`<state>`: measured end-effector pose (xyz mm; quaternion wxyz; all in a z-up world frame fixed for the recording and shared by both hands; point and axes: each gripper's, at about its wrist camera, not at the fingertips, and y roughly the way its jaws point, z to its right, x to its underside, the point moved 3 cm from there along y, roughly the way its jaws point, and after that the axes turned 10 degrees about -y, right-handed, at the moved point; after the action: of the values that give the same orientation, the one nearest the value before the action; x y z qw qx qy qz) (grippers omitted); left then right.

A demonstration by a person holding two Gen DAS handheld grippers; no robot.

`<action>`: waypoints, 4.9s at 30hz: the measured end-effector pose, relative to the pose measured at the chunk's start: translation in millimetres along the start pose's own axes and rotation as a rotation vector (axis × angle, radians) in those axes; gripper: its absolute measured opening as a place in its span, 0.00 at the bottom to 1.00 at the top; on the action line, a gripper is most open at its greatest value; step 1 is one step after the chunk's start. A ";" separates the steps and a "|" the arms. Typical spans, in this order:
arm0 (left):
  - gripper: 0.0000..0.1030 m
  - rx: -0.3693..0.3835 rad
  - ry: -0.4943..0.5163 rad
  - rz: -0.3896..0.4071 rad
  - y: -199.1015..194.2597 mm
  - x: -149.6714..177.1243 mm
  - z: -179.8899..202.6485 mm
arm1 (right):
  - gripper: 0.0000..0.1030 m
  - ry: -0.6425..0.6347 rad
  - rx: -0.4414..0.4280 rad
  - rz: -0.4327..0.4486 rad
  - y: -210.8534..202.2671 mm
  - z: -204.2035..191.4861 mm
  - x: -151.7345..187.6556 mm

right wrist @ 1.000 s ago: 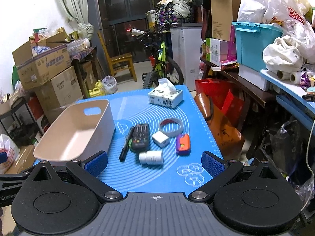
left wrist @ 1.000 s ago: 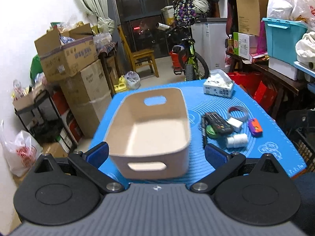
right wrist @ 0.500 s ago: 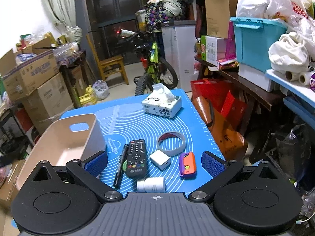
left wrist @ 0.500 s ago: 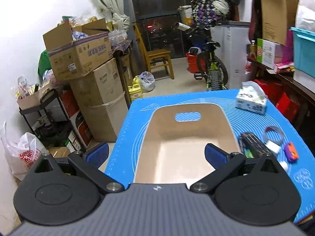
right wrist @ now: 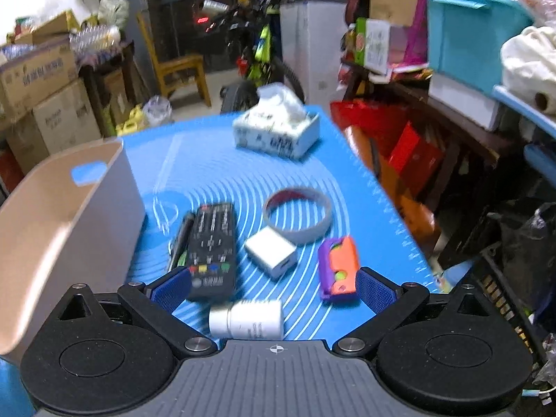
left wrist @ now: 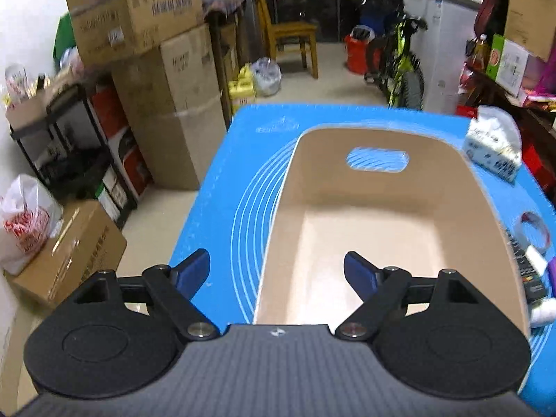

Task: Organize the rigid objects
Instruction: 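Move the left tool to the basket rim while the right tool reaches the white pill bottle, then close the right gripper on the white pill bottle and lift it, then carry the pill bottle into the basket and open the right gripper, then move the right gripper back to the orange-purple toy knife and grasp it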

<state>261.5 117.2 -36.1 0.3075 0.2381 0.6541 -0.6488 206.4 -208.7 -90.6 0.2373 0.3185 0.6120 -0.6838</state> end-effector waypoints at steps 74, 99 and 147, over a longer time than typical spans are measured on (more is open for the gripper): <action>0.06 0.076 -0.093 -0.270 48.5 12.2 -23.2 | 0.62 -0.025 0.027 0.027 -19.4 -32.7 -33.6; 0.06 0.065 -0.075 -0.269 48.5 11.8 -20.0 | 0.62 -0.323 -0.194 0.017 31.5 -211.8 -94.5; 0.06 0.062 -0.074 -0.276 49.0 12.6 -20.4 | 0.80 -0.240 -0.192 -0.003 -9.3 -100.7 -111.5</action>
<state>285.7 138.5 -80.1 0.2318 0.1313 0.6484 -0.7132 290.7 -115.2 -8.0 0.3369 0.2096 0.6423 -0.6558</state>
